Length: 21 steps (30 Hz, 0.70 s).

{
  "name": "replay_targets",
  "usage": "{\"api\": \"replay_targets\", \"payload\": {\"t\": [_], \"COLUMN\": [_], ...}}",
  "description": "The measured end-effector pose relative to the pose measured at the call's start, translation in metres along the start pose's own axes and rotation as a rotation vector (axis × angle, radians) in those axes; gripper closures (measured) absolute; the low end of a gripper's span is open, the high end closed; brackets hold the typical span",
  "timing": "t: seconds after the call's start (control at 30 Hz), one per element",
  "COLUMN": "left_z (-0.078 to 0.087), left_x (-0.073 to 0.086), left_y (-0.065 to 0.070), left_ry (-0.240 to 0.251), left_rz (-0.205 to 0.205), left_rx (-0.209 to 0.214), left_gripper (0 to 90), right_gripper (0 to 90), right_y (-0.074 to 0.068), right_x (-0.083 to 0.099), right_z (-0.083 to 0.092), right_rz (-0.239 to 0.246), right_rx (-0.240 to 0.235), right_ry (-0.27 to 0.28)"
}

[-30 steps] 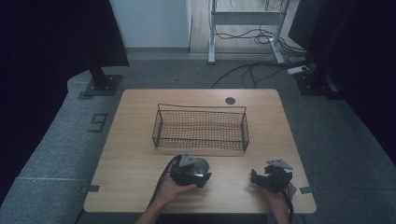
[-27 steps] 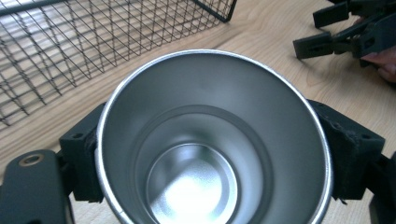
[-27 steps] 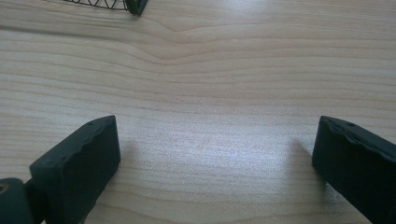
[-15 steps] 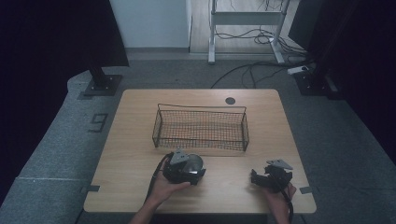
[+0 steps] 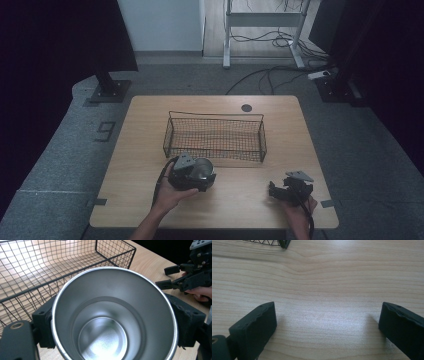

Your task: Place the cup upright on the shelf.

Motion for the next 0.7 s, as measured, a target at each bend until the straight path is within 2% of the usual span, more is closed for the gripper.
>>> {"api": "replay_targets", "payload": {"t": [0.4,0.5,0.7], "left_z": [0.007,0.009,0.012], "left_x": [-0.013,-0.016,-0.020], "left_y": [-0.004,-0.007,-0.011], "left_ry": [0.015,0.022,0.024], "left_rz": [-0.009,0.009,0.007], "left_rx": [-0.003,0.022,0.010], "left_gripper": [14.2,14.2,14.3], "right_gripper": [1.9,2.0,2.1], "right_y": [0.000,0.000,0.000], "right_x": [0.000,0.000,0.000], "right_z": [0.000,0.000,0.000], "right_rz": [-0.001,-0.002,-0.002], "right_rx": [0.002,0.002,0.003], "right_ry": [0.001,0.002,0.002]}}
Point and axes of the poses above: each handheld gripper's, and its own axes: z roughly backward along the jaws, x roughly out of its underside, y roughly to its right, the point moved 2 cm from there along -z, roughly forward along the jaws, and after that the axes turned 6 degrees about -y, right-handed, at the moved point
